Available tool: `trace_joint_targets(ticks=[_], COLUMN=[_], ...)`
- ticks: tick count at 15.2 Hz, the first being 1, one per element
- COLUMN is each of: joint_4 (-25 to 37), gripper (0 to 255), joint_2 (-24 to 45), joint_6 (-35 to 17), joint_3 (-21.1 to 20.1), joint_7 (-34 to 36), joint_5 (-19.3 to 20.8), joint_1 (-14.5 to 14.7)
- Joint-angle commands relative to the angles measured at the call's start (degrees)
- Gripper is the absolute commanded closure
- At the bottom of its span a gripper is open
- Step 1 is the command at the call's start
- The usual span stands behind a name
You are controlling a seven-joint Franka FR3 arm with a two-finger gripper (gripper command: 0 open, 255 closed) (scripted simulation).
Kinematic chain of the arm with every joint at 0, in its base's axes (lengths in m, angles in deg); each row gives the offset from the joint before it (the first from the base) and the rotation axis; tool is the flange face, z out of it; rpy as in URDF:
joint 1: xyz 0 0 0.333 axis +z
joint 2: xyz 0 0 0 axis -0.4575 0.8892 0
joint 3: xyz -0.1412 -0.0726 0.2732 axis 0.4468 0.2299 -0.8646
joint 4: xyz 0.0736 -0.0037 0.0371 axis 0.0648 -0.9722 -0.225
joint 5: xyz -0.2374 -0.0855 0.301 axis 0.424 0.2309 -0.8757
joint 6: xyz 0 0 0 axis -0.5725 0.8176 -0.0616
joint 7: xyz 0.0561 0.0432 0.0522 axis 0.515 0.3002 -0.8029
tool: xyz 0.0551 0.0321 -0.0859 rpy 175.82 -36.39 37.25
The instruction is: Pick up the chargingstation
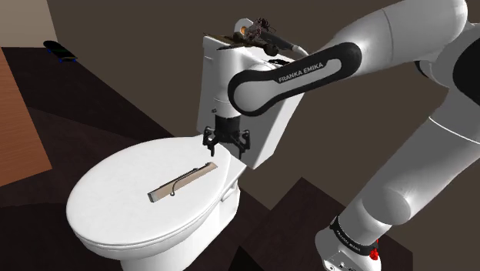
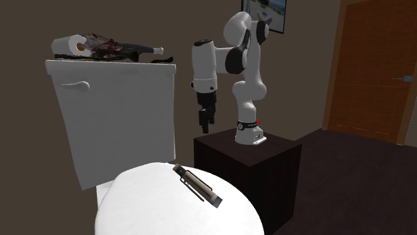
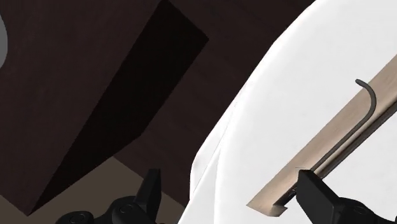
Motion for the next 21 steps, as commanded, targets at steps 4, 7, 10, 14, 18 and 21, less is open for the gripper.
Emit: trace_joint_targets(ticks=[4,7,10,14,18,21], joint_4=[7.06,11.86,17.16,24.12,24.14,24.3], gripper=[0,0,0,0,0,0], joint_2=[13.46,20.79,27.69,35.55,37.71,39.4], joint_6=[-3.96,-5.53,-6.66,-7.55,-9.6,-11.08], joint_3=[0.45,2.34,4.71,7.59,8.3,8.85], joint_7=[13.86,20.52,26.12,31.66,32.05,32.35], joint_5=[5.92,8.73,10.58,11.67,12.55,13.21], joint_1=[1.15,2.83,4.75,6.88,7.41,7.82])
